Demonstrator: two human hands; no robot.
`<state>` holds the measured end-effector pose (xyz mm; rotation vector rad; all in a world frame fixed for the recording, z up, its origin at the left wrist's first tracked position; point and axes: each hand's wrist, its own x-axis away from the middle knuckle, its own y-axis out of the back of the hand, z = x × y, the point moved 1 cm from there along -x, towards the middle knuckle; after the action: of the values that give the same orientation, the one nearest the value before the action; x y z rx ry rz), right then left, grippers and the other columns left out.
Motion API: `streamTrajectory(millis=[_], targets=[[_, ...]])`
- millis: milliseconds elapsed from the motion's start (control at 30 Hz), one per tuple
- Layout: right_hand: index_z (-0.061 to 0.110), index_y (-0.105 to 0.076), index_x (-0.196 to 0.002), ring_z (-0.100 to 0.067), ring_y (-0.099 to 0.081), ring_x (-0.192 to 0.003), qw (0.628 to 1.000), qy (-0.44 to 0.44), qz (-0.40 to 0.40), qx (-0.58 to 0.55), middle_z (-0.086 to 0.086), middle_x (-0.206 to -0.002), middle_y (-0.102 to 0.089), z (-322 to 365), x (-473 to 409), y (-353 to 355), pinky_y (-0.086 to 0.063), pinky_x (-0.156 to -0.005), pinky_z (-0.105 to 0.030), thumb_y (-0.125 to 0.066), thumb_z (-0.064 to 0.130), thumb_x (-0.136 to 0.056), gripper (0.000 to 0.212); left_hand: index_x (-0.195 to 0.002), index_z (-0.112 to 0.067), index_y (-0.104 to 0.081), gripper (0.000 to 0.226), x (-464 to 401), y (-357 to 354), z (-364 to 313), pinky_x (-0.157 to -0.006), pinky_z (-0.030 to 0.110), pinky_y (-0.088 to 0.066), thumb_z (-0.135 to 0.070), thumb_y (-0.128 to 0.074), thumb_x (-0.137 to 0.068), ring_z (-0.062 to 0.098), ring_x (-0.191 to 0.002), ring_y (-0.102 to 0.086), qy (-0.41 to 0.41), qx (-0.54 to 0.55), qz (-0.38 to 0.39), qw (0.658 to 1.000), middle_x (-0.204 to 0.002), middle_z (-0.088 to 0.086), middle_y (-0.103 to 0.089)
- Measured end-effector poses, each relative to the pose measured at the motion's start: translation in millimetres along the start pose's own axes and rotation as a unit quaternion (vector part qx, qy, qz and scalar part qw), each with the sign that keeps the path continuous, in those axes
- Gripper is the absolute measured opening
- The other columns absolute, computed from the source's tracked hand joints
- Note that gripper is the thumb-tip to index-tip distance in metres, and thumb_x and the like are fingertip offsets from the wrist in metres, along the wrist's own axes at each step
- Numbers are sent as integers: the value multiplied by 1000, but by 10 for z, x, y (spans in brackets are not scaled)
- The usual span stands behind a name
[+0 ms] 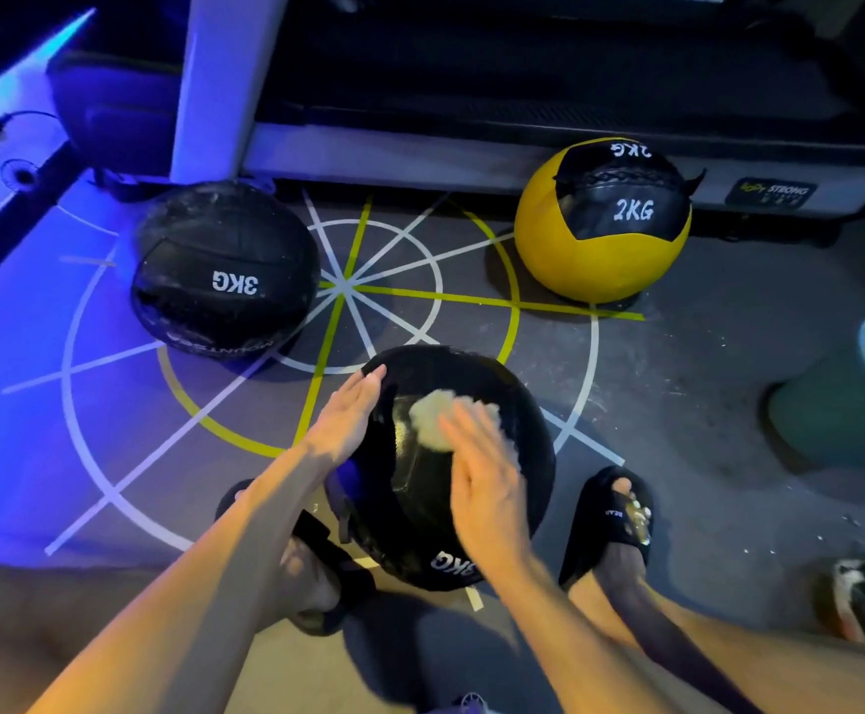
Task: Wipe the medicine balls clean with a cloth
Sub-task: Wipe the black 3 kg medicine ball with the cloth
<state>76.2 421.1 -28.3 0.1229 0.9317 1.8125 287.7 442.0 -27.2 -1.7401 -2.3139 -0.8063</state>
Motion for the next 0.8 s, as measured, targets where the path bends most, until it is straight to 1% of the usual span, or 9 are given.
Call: streamTrajectory(millis=[133,233,367,467,567,633,700,733,800], targets=[[14,-59,-141,-18,-36,-148,984,161,75,34,1,-152,-50,-53,348,57,-36,-119,-43,-56,-2,-95,48,-148,-27,-47,51,93,6,119,-117,33,-27,-52,-50,-103,15,-143,-36,-2,-48,-76,996,-143,-8,-39],[14,-56,-144,-19,-32,-150,972,200,114,56,0,-156,-44,-68,440,104,-37,-118,-44,-61,-1,-93,54,-141,-27,-52,55,156,3,52,-118,43,-31,-60,-57,-97,26,-141,-40,-7,-118,-123,985,-149,2,-41],[14,-55,-145,-20,-29,-152,965,226,117,72,0,-159,-41,-60,565,43,-33,-120,-43,-57,3,-99,47,-149,-34,-46,85,304,-178,48,-124,46,-25,-84,-46,-80,19,-150,-31,-64,-142,-116,981,-159,0,-38],[16,-56,-144,-21,-32,-150,948,283,129,71,0,-158,-43,-190,483,172,-32,-121,-39,-58,0,-98,49,-149,-40,-45,86,395,-187,219,-125,49,-23,-88,-45,-78,14,-153,-25,-77,-128,-147,978,-163,-3,-34],[12,-61,-138,-24,-42,-145,976,191,104,15,-4,-153,-49,-384,318,305,-36,-119,-37,-62,-5,-96,45,-147,-48,-40,77,455,-152,332,-125,52,-22,-86,-46,-81,10,-153,-23,-77,-112,-150,979,-165,-9,-31],[13,-66,-129,-27,-51,-138,996,14,71,-59,0,-149,-53,-576,243,335,-40,-114,-32,-58,-4,-98,36,-145,-53,-37,72,467,-152,347,-125,53,-21,-85,-46,-82,9,-153,-23,-76,-96,-151,981,-165,-11,-30],[18,-63,-134,-25,-60,-127,975,-205,-1,-88,0,-142,-60,-740,229,298,-46,-103,-24,-53,1,-101,39,-144,-53,-36,71,454,-162,337,-125,54,-21,-85,-46,-82,10,-153,-23,-71,-94,-154,981,-165,-11,-30],[19,-64,-133,-24,-63,-122,963,-259,-34,-71,0,-139,-63,-748,241,266,-46,-98,-21,-52,0,-100,40,-146,-51,-37,72,439,-175,329,-125,55,-21,-85,-45,-82,11,-153,-24,-69,-96,-159,980,-165,-10,-31],[19,-66,-130,-16,-58,-129,968,-241,-60,-40,9,-141,-59,-595,295,184,-44,-104,-24,-53,-5,-95,44,-149,-43,-40,78,436,-198,335,-124,57,-22,-83,-45,-82,14,-153,-26,-68,-98,-176,977,-164,-7,-33]])
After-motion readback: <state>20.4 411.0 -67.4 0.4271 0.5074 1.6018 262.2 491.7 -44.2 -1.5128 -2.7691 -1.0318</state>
